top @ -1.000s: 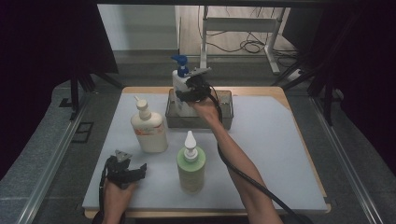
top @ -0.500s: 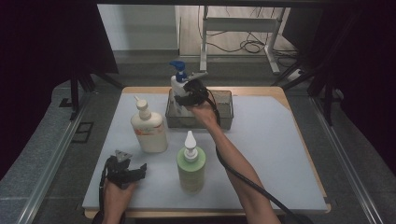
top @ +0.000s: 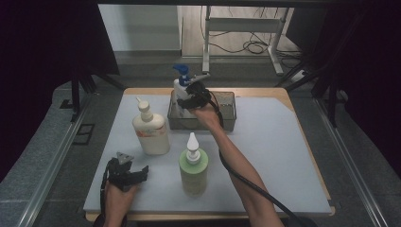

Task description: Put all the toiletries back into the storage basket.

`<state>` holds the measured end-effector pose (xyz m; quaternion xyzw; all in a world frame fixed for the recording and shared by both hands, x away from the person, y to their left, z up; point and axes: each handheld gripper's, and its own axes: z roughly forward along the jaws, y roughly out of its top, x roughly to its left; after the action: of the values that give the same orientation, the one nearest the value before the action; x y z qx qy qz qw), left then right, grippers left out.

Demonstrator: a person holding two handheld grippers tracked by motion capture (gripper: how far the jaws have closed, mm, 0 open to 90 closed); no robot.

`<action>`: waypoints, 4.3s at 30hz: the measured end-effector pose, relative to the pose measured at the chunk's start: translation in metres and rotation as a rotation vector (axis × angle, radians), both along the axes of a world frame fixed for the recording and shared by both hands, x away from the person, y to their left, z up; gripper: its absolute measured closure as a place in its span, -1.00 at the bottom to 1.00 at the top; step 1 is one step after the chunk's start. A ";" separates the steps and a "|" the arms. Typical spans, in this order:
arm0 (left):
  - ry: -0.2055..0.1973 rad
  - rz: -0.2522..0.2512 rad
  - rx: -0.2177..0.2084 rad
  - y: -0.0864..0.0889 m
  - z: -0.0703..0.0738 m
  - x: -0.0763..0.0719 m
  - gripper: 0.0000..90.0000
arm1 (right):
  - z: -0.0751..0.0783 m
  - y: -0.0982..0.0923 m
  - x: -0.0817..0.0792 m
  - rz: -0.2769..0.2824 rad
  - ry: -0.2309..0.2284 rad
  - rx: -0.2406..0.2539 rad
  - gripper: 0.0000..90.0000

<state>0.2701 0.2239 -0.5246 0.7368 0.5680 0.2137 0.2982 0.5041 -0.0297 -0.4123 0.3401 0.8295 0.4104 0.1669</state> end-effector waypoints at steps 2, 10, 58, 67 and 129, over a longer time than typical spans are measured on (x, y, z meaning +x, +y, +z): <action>0.000 0.000 0.000 0.000 0.000 0.000 -0.70 | -0.001 -0.001 0.000 0.003 0.001 0.009 -0.19; 0.000 0.000 0.000 0.000 0.000 0.000 -0.70 | -0.003 0.000 0.001 0.013 -0.025 0.000 -0.64; -0.004 0.002 -0.002 0.000 0.000 0.000 -0.70 | -0.013 -0.080 -0.028 0.013 0.056 0.001 0.39; -0.002 0.001 -0.001 0.000 0.000 0.000 -0.70 | -0.027 -0.074 -0.018 -0.023 0.079 -0.014 0.88; -0.001 0.000 0.000 0.000 0.000 0.000 -0.70 | -0.052 -0.023 -0.001 -0.014 0.170 -0.059 0.99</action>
<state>0.2700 0.2239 -0.5247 0.7366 0.5677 0.2142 0.2986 0.5034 -0.0529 -0.4648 0.3746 0.8499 0.3544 0.1085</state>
